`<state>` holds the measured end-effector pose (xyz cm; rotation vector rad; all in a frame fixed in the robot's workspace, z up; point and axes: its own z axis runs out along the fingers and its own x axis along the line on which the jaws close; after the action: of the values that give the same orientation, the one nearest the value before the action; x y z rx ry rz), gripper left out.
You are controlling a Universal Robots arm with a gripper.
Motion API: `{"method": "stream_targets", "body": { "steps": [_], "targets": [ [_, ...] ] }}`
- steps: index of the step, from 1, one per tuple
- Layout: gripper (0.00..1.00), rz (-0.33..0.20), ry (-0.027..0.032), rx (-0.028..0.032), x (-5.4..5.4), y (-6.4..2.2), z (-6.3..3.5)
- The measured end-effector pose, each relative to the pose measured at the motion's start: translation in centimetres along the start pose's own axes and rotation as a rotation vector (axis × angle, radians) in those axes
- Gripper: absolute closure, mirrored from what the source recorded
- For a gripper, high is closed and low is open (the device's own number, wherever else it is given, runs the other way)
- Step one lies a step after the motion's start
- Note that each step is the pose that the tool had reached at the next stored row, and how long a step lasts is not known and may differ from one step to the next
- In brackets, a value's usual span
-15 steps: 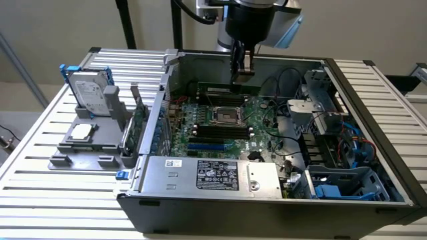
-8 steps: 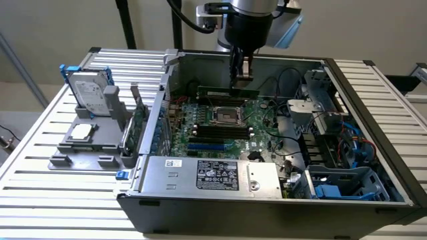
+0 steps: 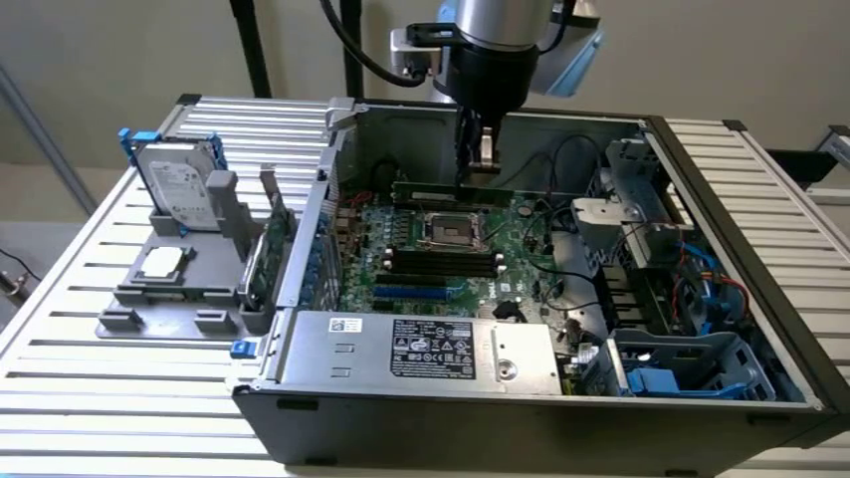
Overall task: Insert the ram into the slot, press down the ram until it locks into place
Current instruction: 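Insert the ram into the slot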
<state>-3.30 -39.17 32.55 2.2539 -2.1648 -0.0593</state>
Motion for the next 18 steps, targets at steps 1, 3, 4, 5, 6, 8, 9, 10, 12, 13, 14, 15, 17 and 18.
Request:
{"method": "stream_targets", "body": {
  "steps": [1, 3, 4, 5, 6, 8, 9, 10, 12, 13, 14, 15, 17, 18],
  "targets": [
    [0.87, 0.000, 0.0000, 0.0000, 0.0, 0.00, 0.19],
    [0.87, 0.000, 0.0001, 0.0000, 0.0, -0.02, 0.54],
    [0.87, 0.000, -0.0001, 0.0001, 0.0, -0.03, 0.72],
    [0.87, 0.000, 0.0000, 0.0000, 0.0, -0.03, 0.90],
    [0.87, 0.000, 0.0000, 0.0000, 0.0, -0.04, 1.08],
    [0.87, 0.000, 0.0001, 0.0000, 0.0, -0.05, 1.45],
    [0.87, 0.000, 0.0000, 0.0000, 0.1, -0.05, 1.64],
    [0.87, 0.000, 0.0000, 0.0000, 0.1, -0.06, 1.82],
    [0.87, 0.000, 0.0001, 0.0000, 0.2, -0.07, 2.18],
    [0.87, 0.000, 0.0000, 0.0000, 0.2, -0.08, 2.36],
    [0.87, 0.000, 0.0000, 0.0000, 0.3, -0.08, 2.54],
    [0.87, 0.000, 0.0000, 0.0000, 0.3, -0.09, 2.72],
    [0.87, 0.000, 0.0001, 0.0000, 0.4, -0.10, 3.09],
    [0.87, 0.000, 0.0001, 0.0000, 0.5, -0.10, 3.26]
  ]
}}
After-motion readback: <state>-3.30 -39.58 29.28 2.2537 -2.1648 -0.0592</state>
